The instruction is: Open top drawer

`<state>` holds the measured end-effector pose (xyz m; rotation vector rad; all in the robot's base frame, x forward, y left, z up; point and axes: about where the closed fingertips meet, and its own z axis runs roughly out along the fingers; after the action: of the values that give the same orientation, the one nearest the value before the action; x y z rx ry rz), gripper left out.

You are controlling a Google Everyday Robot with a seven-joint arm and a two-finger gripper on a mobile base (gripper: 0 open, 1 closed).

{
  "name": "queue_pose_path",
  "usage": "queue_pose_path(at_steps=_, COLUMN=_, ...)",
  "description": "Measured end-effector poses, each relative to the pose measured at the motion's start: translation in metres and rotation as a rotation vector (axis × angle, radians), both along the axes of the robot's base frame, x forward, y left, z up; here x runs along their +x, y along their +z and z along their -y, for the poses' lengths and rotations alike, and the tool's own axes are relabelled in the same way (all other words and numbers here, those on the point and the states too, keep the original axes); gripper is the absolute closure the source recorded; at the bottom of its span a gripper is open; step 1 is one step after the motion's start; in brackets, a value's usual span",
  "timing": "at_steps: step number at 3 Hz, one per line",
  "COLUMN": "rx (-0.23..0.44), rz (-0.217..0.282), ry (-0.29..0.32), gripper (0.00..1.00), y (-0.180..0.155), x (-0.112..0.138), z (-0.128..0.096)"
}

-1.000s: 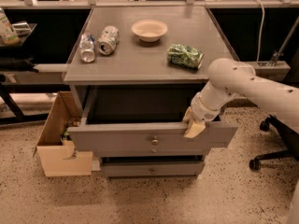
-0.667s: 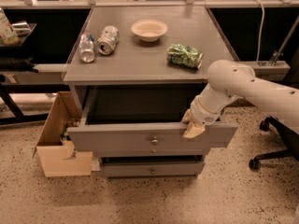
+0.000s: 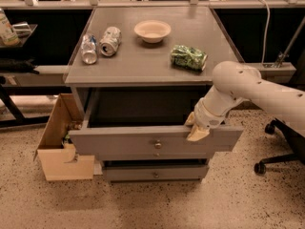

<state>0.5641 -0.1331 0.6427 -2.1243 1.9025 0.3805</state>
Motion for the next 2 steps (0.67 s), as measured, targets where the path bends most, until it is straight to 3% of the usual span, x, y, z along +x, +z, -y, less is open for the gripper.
queue_pose_path(at_steps=1, rx=0.000, rz=0.000, ry=0.000, gripper=0.49, y=-0.0001, x=0.0000, z=0.0000)
queue_pose_path(at_steps=2, rx=0.000, rz=0.000, ry=0.000, gripper=0.28, y=-0.0001, x=0.0000, z=0.0000)
